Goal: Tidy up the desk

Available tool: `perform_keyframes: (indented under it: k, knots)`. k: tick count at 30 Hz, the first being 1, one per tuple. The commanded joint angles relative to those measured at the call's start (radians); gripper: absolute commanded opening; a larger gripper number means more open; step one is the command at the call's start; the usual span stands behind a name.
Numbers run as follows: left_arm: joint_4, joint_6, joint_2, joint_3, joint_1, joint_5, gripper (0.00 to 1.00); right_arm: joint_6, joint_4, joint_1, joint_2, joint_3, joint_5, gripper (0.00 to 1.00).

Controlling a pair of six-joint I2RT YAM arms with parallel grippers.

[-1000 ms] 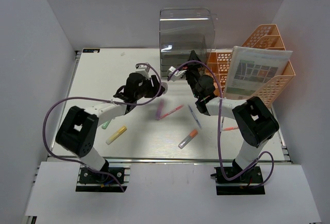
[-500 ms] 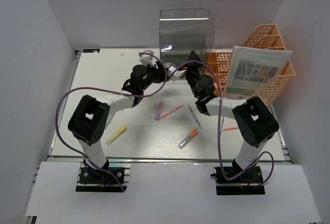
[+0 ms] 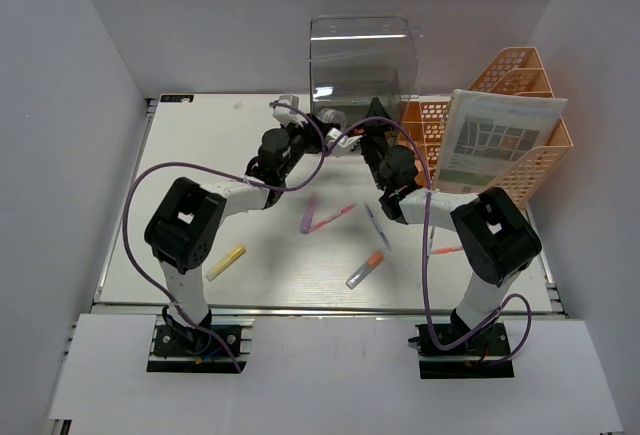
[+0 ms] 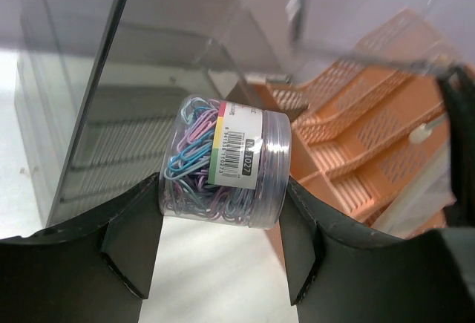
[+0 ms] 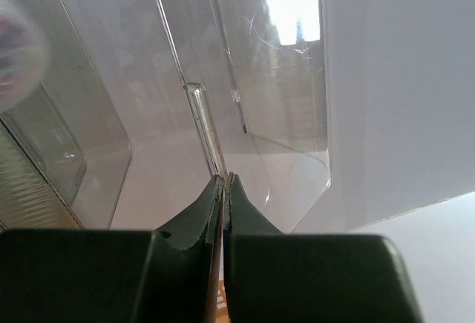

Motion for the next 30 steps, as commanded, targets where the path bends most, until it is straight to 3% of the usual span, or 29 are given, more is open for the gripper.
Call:
perform_keyframes:
  k: [1,17,30]
  knots:
    - [0.101,0.01,0.001,0.066,-0.018,-0.053,0.12,0.027,0.456,-0.012,-0.027,0.043,0.034,0.0]
    - [0.236,-0.045,0.14,0.162,-0.069,-0.21,0.13,0.033,0.457,-0.01,-0.037,0.038,0.031,0.0]
    - [0.247,-0.039,0.236,0.278,-0.107,-0.332,0.14,0.033,0.454,-0.01,-0.037,0.031,0.023,0.0]
